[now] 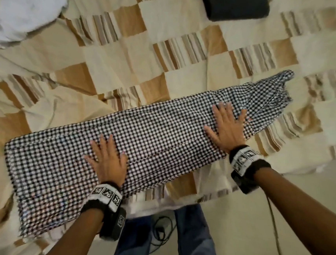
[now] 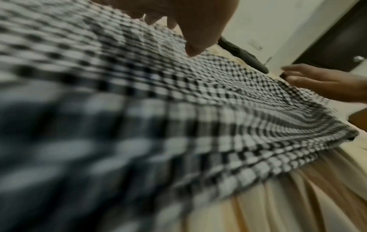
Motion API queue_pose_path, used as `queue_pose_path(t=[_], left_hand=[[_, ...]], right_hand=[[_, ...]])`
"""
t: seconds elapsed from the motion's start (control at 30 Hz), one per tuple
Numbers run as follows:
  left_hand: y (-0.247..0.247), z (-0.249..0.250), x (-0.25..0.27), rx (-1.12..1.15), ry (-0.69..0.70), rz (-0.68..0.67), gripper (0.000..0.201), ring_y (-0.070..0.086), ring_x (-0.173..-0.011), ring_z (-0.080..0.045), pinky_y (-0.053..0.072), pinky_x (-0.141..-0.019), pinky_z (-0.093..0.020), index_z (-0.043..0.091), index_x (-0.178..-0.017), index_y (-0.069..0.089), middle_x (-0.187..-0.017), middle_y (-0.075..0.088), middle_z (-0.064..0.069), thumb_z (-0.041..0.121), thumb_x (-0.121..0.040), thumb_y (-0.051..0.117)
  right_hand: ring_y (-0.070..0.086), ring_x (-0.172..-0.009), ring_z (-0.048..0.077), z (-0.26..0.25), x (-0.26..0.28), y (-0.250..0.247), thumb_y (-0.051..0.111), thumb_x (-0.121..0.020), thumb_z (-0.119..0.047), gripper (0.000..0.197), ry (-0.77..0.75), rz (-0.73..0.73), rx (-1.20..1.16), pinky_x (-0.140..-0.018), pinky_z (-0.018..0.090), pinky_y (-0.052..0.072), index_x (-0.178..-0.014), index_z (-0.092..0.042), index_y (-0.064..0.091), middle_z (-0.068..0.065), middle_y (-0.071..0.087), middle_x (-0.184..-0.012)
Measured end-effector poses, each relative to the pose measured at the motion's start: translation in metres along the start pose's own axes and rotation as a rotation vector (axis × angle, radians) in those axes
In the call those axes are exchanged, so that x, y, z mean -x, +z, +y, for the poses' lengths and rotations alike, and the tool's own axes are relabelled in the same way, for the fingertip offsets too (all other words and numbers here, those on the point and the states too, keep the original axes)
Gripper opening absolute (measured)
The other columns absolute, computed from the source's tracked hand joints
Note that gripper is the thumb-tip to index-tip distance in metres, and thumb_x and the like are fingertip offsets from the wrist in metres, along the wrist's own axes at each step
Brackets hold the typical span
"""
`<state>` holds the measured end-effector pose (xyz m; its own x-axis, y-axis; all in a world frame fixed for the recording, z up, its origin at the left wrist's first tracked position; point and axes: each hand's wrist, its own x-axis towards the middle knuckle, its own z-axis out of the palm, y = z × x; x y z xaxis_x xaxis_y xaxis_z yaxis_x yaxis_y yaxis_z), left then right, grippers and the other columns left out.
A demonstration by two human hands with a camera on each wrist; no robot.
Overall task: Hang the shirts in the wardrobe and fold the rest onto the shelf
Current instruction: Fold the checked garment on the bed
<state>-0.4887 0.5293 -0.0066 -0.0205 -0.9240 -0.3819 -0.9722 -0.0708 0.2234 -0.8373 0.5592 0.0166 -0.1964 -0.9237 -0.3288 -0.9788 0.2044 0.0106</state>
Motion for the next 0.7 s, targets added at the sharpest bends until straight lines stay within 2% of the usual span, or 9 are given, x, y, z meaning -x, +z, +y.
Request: queue_pose_path(t=[0.13, 0.2, 0.27, 0.33, 0.4, 0.47, 0.57, 0.63, 0.7], left_hand=[[0.011, 0.081, -0.018, -0.045, 0.218, -0.035, 0.06, -0.007, -0.145, -0.032, -0.012, -0.11, -0.057, 0.016, -0.15, 0.014, -0.158, 0.004, -0.009, 0.038, -0.097, 0.033], [0.019, 0.122, -0.022, -0.045, 0.292, -0.063, 0.061, -0.008, -0.145, -0.03, -0.012, -0.112, -0.056, 0.017, -0.15, 0.011, -0.158, 0.002, -0.008, 0.041, -0.098, 0.031], [0.028, 0.161, -0.024, -0.05, 0.364, -0.088, 0.065, -0.008, -0.145, -0.03, -0.013, -0.111, -0.055, 0.016, -0.15, 0.01, -0.158, 0.003, -0.009, 0.046, -0.094, 0.023], [0.038, 0.196, -0.025, -0.065, 0.424, -0.112, 0.071, -0.006, -0.145, -0.032, -0.012, -0.111, -0.055, 0.015, -0.15, 0.011, -0.158, 0.005, -0.011, 0.049, -0.088, 0.018], [0.047, 0.229, -0.026, -0.082, 0.479, -0.111, 0.077, -0.005, -0.145, -0.034, -0.012, -0.11, -0.055, 0.015, -0.15, 0.011, -0.158, 0.005, -0.011, 0.054, -0.084, 0.01], [0.057, 0.26, -0.028, -0.087, 0.505, -0.105, 0.081, -0.005, -0.144, -0.034, -0.012, -0.11, -0.056, 0.015, -0.15, 0.012, -0.157, 0.005, -0.012, 0.057, -0.081, 0.004], [0.072, 0.299, -0.029, -0.112, 0.505, -0.111, 0.079, -0.003, -0.144, -0.036, -0.006, -0.11, -0.06, 0.016, -0.15, 0.013, -0.157, 0.004, -0.015, 0.058, -0.084, 0.005], [0.082, 0.317, -0.03, -0.134, 0.47, -0.124, 0.08, -0.007, -0.144, -0.036, -0.011, -0.108, -0.061, 0.02, -0.15, 0.005, -0.157, -0.003, -0.017, 0.061, -0.081, 0.003], [0.089, 0.327, -0.031, -0.151, 0.435, -0.126, 0.08, -0.013, -0.143, -0.036, -0.016, -0.105, -0.06, 0.023, -0.148, -0.005, -0.156, -0.011, -0.016, 0.064, -0.079, 0.0]], right_hand=[[0.0, -0.146, 0.032, -0.015, -0.049, 0.008, 0.004, -0.081, -0.069, 0.085, -0.174, -0.022, 0.118, -0.105, 0.064, -0.016, -0.151, -0.022, 0.005, 0.012, 0.001, -0.158], [0.0, -0.146, 0.031, 0.001, -0.063, 0.009, 0.003, -0.082, -0.069, 0.082, -0.238, -0.026, 0.175, -0.105, 0.062, -0.019, -0.151, -0.026, 0.006, 0.011, 0.002, -0.159], [0.005, -0.146, 0.031, 0.047, -0.071, 0.006, 0.013, -0.087, -0.069, 0.076, -0.16, 0.039, 0.116, -0.102, 0.056, -0.029, -0.151, -0.028, 0.011, 0.009, 0.006, -0.158], [0.005, -0.146, 0.026, 0.114, -0.064, -0.003, 0.023, -0.093, -0.061, 0.067, 0.045, 0.021, 0.039, -0.1, 0.057, -0.031, -0.151, -0.027, 0.011, 0.005, 0.007, -0.159], [0.013, -0.145, 0.023, 0.187, -0.051, -0.021, 0.018, -0.094, -0.051, 0.063, 0.192, 0.003, 0.03, -0.105, 0.063, -0.021, -0.15, -0.021, 0.019, 0.005, 0.016, -0.158], [0.028, -0.14, 0.029, 0.248, -0.044, -0.042, 0.02, -0.089, -0.042, 0.063, 0.247, 0.102, -0.021, -0.109, 0.061, -0.009, -0.144, -0.015, 0.033, 0.013, 0.033, -0.15], [0.05, -0.119, 0.036, 0.315, -0.058, -0.055, 0.043, -0.086, -0.013, 0.051, 0.282, 0.259, -0.338, -0.106, 0.047, 0.031, -0.137, -0.006, 0.043, 0.019, 0.054, -0.129], [0.05, -0.119, 0.03, 0.333, -0.079, -0.057, 0.061, -0.082, -0.003, 0.065, 0.194, 0.137, -0.579, -0.1, 0.032, 0.037, -0.142, -0.007, 0.036, 0.017, 0.05, -0.133], [0.046, -0.119, 0.022, 0.329, -0.103, -0.054, 0.074, -0.074, -0.01, 0.079, 0.029, 0.003, -0.652, -0.102, 0.03, 0.035, -0.142, -0.008, 0.034, 0.01, 0.045, -0.136]])
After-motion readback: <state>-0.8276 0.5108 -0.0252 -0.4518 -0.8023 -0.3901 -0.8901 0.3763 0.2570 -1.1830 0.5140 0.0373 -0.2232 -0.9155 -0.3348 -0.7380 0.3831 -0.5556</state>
